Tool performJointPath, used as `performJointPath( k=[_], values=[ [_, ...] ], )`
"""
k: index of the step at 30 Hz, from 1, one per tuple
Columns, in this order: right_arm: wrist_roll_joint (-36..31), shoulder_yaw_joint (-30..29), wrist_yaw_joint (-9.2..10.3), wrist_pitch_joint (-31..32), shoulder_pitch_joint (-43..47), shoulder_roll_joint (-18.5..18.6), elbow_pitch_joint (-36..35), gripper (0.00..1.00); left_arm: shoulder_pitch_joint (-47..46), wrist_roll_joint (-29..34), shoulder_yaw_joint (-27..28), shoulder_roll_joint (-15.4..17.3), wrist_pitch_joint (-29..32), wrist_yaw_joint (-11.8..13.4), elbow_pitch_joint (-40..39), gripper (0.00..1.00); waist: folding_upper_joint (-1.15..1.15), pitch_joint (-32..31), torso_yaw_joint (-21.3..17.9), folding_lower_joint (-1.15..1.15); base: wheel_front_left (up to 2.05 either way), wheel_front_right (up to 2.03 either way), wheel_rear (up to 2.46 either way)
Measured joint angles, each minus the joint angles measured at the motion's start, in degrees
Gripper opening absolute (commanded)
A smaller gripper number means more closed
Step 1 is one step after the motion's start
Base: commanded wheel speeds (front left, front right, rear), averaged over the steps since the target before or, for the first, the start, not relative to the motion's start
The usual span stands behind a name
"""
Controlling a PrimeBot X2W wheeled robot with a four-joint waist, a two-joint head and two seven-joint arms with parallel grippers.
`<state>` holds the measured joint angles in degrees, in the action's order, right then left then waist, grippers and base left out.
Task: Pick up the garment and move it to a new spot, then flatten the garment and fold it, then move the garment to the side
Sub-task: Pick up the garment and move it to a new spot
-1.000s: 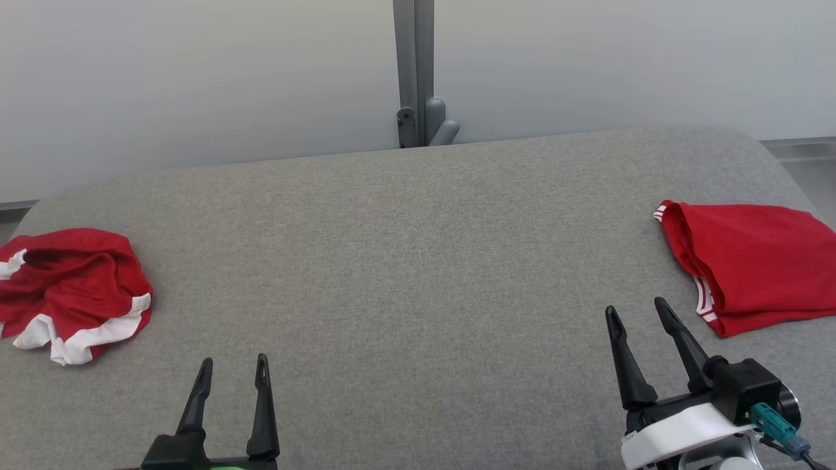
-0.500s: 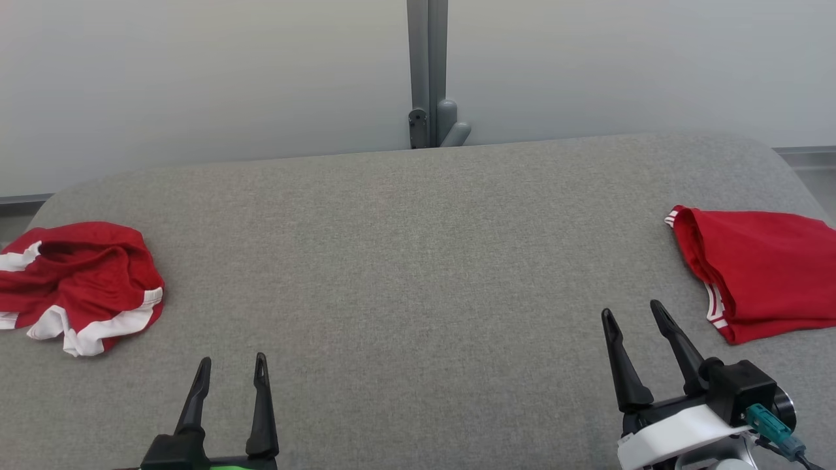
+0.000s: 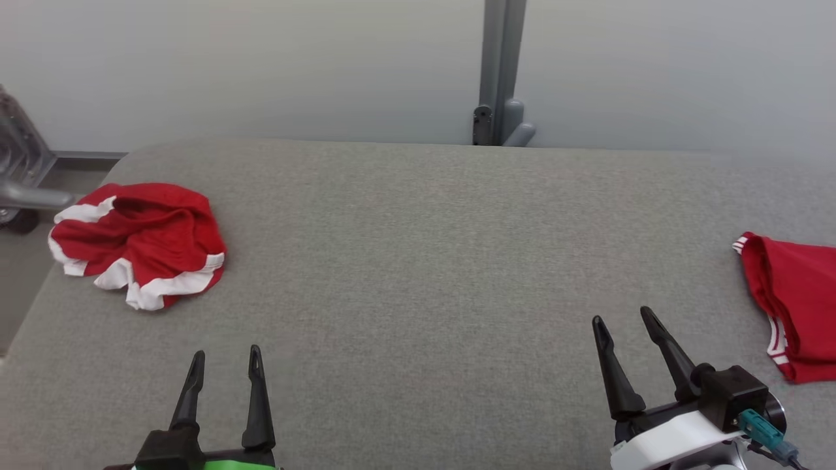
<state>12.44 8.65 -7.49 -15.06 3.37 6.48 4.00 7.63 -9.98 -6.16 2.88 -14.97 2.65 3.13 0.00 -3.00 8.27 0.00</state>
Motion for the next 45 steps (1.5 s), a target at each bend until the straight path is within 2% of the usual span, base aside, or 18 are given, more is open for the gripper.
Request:
performJointPath(
  k=[14,23,27,34,45],
  values=[
    [0.10,1.51,0.00,0.00,-0.01,0.09,-0.02,1.00,-0.02,-0.29,-0.19,0.00,0.01,0.26,-0.15,1.00,0.00,0.53,11.22,0.00,0.00,0.00,0.00],
    [0.05,1.18,0.00,0.00,0.06,0.52,0.45,1.00,-0.05,-0.64,-0.66,0.00,0.00,0.68,-0.05,1.00,0.00,1.40,16.29,0.00,0.00,0.00,0.00],
    [0.02,1.54,0.00,0.00,0.00,0.89,0.69,1.00,-0.39,-1.11,-0.70,0.00,0.00,0.83,-0.29,1.00,0.00,2.29,17.40,0.00,0.00,0.00,0.00],
    [-0.05,2.37,0.00,0.00,-0.94,2.20,0.88,1.00,-4.17,-3.77,-1.26,0.00,0.00,0.90,0.00,1.00,0.00,4.48,17.18,0.00,0.00,0.00,0.00],
    [-0.48,3.13,0.00,-0.01,-5.82,7.70,0.31,1.00,-21.54,-9.10,2.69,0.01,-0.01,0.41,5.47,1.00,0.00,12.02,15.34,0.00,0.00,0.00,0.00]
  ],
)
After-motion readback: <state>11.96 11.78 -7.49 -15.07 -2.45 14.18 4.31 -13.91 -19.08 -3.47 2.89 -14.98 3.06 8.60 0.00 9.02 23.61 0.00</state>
